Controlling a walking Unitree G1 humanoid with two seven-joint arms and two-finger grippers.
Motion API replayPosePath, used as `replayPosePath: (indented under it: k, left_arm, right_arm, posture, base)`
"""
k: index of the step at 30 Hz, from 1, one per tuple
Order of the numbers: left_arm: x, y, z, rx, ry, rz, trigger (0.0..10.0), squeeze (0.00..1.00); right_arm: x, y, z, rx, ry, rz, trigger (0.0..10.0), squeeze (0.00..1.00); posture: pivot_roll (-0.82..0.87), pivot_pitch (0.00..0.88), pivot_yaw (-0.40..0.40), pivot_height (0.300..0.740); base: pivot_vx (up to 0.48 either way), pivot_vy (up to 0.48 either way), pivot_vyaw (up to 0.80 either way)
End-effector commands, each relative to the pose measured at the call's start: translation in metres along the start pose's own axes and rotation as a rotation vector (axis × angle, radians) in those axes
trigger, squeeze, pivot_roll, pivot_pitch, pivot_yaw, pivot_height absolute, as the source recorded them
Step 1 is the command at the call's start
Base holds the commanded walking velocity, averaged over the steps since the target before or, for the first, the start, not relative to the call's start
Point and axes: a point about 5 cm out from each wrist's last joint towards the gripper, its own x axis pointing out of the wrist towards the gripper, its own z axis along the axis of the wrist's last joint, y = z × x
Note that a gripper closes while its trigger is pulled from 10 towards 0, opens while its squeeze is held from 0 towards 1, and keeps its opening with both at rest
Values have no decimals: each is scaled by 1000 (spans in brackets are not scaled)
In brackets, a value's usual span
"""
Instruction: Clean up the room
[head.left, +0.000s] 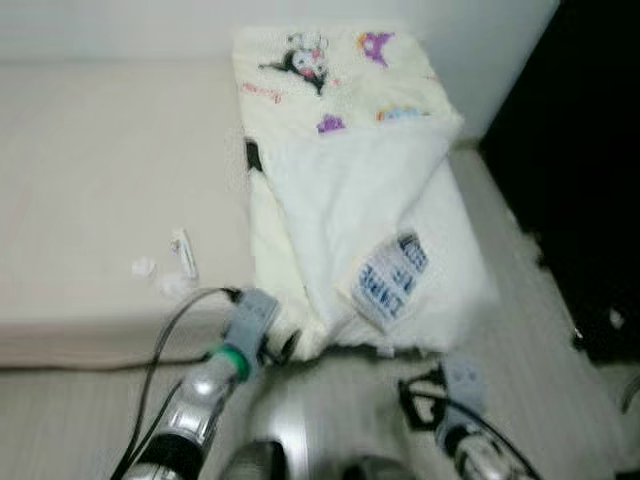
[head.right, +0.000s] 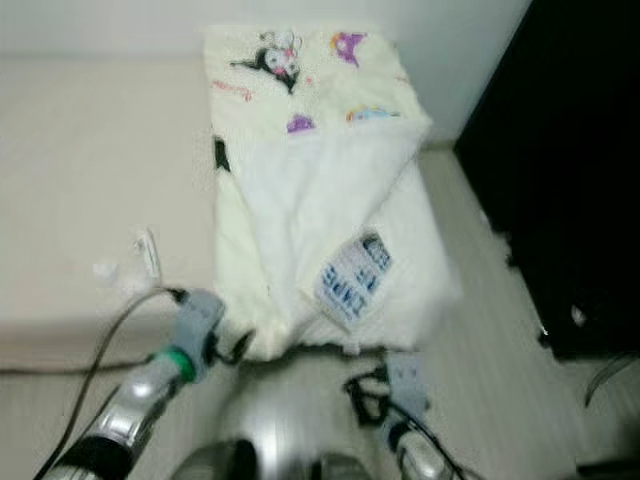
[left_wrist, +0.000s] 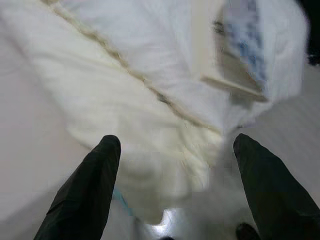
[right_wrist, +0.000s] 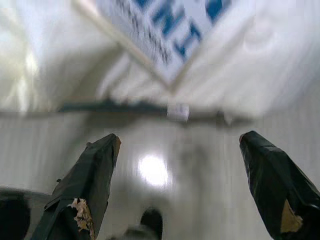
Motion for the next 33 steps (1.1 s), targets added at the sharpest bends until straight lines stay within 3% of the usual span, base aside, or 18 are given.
replayPosePath:
  k: [1,33]
  left_arm:
    - [-4,0,-9,-12,30,1,10000,0]
    - [-3,0,-8,-15,32,-3,10000,0]
  right_arm:
    - [-7,4,-13,27,41,-3,10000,0]
    - [-7,4,-13,20,46,0,10000,0]
  posture:
    - [26,113,31,724]
    - [26,113,31,724]
  base:
    - [0,0,0]
    - [0,0,0]
